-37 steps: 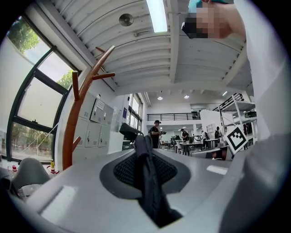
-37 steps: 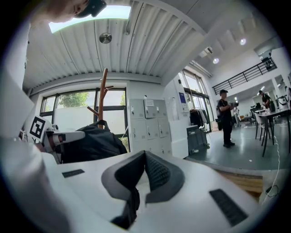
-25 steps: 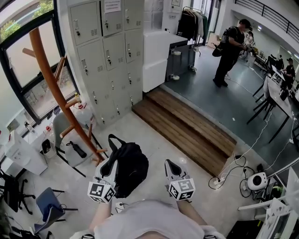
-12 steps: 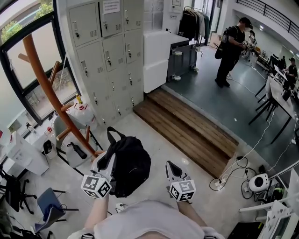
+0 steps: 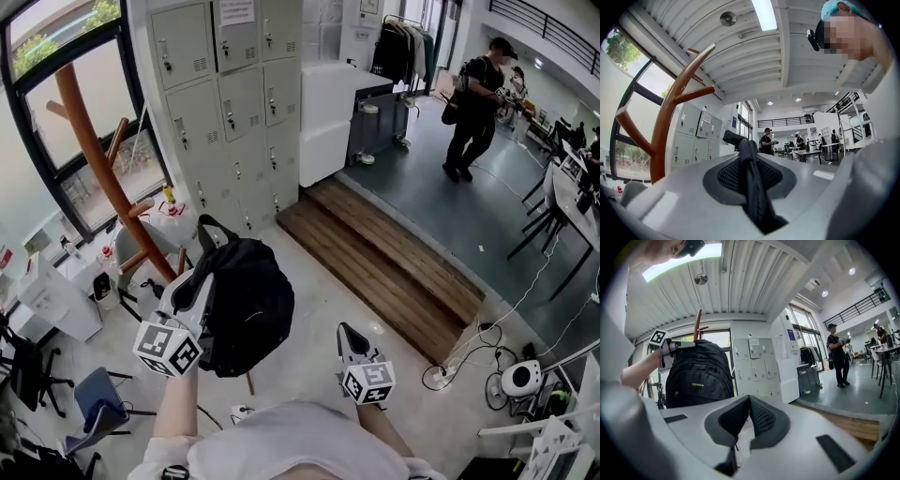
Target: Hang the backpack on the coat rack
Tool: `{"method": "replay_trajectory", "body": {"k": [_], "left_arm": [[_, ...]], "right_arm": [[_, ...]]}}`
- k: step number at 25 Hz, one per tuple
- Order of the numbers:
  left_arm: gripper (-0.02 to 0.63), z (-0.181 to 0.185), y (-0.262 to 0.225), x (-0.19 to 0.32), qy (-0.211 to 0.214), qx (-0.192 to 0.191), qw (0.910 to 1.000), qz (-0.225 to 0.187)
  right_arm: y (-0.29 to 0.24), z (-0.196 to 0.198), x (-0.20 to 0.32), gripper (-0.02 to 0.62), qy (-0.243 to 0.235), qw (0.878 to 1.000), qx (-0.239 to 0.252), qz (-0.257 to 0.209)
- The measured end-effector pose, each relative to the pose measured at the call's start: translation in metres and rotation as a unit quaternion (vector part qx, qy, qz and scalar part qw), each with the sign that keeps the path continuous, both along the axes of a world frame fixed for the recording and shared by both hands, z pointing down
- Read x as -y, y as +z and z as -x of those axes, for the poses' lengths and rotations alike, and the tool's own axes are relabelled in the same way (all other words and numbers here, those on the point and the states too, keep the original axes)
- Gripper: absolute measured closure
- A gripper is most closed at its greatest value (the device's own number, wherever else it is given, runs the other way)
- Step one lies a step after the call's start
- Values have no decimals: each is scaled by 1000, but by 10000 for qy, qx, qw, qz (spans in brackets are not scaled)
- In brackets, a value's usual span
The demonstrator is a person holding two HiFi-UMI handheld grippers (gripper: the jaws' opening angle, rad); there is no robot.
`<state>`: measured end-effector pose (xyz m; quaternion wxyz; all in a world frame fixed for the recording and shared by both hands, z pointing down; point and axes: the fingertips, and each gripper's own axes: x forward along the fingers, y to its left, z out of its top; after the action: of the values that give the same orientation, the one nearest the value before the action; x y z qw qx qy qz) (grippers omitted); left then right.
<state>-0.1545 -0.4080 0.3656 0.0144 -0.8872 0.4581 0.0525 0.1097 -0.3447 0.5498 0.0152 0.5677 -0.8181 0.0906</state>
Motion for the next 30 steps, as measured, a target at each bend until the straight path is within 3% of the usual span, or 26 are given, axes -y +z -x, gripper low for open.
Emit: {"method": "replay_trajectory", "body": {"k": [16,25,30], "left_arm": [[537,36,-103,-16,-482,84,9954,-826],[537,64,-123,-23,-849,106,9917,-956],[537,76,-113,-17,-920,-125,9930,-726]], "right_arm": [[6,10,8,588,-298,9995,72,77],[9,18,8,588,-431,9989,103,125],[10,20,8,588,-472,9987,102,130]]}}
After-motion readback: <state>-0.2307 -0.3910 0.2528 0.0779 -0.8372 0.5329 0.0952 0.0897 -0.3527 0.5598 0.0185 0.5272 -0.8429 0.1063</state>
